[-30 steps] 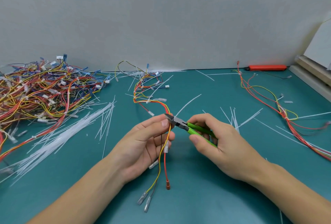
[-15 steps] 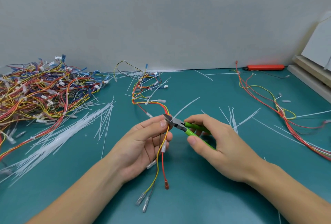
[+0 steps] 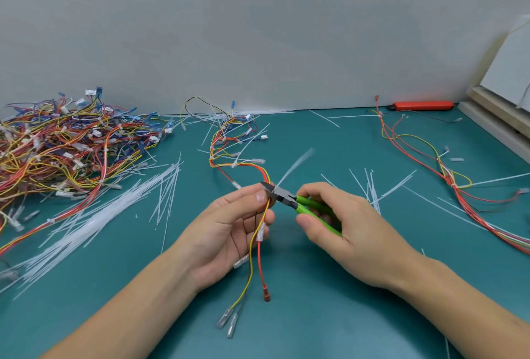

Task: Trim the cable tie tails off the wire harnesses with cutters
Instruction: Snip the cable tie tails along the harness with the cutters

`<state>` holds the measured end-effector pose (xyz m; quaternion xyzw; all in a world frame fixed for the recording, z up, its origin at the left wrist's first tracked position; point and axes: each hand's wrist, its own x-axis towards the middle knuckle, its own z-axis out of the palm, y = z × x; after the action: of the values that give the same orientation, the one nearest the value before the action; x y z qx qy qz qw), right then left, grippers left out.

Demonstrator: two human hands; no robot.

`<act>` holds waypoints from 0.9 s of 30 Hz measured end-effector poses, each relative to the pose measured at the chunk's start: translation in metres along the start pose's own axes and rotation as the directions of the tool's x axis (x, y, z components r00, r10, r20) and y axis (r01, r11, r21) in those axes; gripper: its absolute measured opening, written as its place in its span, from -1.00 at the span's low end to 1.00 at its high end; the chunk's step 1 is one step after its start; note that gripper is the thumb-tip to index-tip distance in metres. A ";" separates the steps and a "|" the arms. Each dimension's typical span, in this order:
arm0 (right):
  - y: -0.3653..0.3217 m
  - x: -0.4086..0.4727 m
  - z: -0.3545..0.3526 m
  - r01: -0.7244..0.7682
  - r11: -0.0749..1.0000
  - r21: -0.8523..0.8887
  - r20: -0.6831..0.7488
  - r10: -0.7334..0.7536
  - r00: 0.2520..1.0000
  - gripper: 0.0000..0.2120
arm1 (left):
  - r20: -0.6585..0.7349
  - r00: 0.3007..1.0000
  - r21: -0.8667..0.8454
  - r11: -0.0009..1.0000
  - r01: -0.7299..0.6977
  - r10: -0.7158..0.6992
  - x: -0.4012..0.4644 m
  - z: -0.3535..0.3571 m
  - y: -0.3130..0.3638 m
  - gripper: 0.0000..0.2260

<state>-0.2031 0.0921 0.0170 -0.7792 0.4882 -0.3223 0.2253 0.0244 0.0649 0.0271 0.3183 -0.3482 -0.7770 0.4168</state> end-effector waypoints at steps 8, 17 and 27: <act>0.004 -0.001 -0.002 0.002 1.000 -0.008 0.045 -0.001 0.999 -0.63 | -0.016 1.000 0.028 1.000 0.012 -0.011 0.000 0.003 0.001 -0.68; 0.002 0.002 -0.001 -0.010 1.000 -0.010 0.031 0.011 0.999 -0.78 | 0.004 1.000 0.047 0.999 0.010 -0.010 0.001 0.002 0.001 -0.84; 0.000 -0.001 -0.001 -0.032 0.999 0.013 0.038 0.031 0.999 -0.69 | -0.008 1.000 0.035 0.999 0.007 -0.007 0.001 0.002 0.000 -0.78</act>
<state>-0.2044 0.0929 0.0170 -0.7757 0.4938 -0.3075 0.2448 0.0231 0.0647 0.0282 0.3298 -0.3590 -0.7710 0.4098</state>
